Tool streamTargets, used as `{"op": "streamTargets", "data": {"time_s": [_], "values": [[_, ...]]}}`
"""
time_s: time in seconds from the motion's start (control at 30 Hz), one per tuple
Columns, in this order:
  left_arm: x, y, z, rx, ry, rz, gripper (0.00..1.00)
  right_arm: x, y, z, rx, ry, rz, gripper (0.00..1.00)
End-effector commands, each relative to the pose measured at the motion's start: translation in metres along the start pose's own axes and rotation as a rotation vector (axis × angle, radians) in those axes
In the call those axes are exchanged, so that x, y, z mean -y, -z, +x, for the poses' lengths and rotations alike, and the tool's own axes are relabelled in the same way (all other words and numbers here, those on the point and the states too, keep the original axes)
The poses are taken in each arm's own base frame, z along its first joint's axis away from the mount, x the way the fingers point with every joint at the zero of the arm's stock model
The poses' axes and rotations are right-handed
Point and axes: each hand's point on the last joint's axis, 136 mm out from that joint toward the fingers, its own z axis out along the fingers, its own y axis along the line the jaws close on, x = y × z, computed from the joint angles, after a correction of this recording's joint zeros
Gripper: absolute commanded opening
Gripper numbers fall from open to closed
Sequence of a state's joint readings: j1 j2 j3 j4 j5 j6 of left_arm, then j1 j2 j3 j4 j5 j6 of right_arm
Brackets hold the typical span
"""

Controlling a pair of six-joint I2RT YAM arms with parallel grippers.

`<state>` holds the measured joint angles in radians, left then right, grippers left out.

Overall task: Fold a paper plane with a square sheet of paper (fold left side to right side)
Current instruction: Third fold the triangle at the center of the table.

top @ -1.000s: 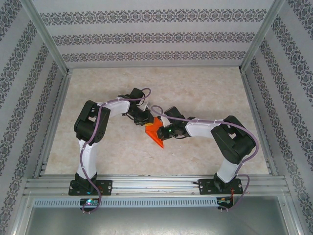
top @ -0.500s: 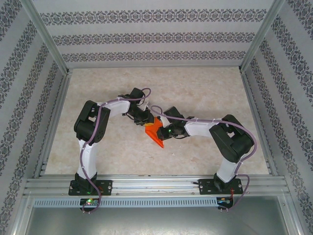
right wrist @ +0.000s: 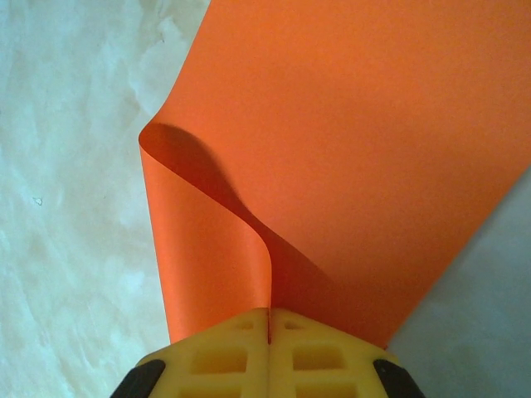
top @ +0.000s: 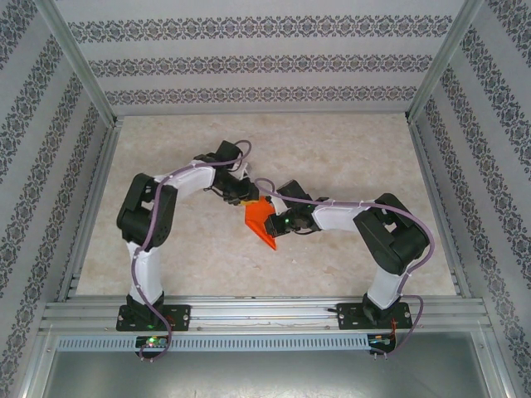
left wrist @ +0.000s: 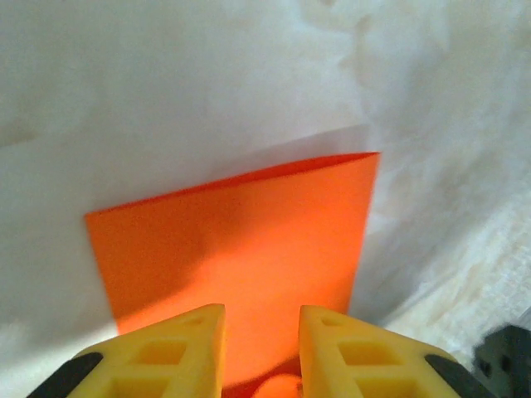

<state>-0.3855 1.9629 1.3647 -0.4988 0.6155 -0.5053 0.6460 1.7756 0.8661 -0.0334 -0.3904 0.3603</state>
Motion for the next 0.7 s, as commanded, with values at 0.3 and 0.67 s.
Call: {"op": "streamTargets", "data": {"time_s": [0.3, 0.67], "values": [[0.018, 0.042, 0.042, 0.149, 0.008, 0.258, 0.18, 0.010, -0.008, 0.019, -0.059, 0.003, 0.035, 0.00], [0.034, 0.010, 0.072, 0.078, 0.015, 0.349, 0.17, 0.014, -0.009, 0.022, -0.065, -0.003, 0.046, 0.00]]}}
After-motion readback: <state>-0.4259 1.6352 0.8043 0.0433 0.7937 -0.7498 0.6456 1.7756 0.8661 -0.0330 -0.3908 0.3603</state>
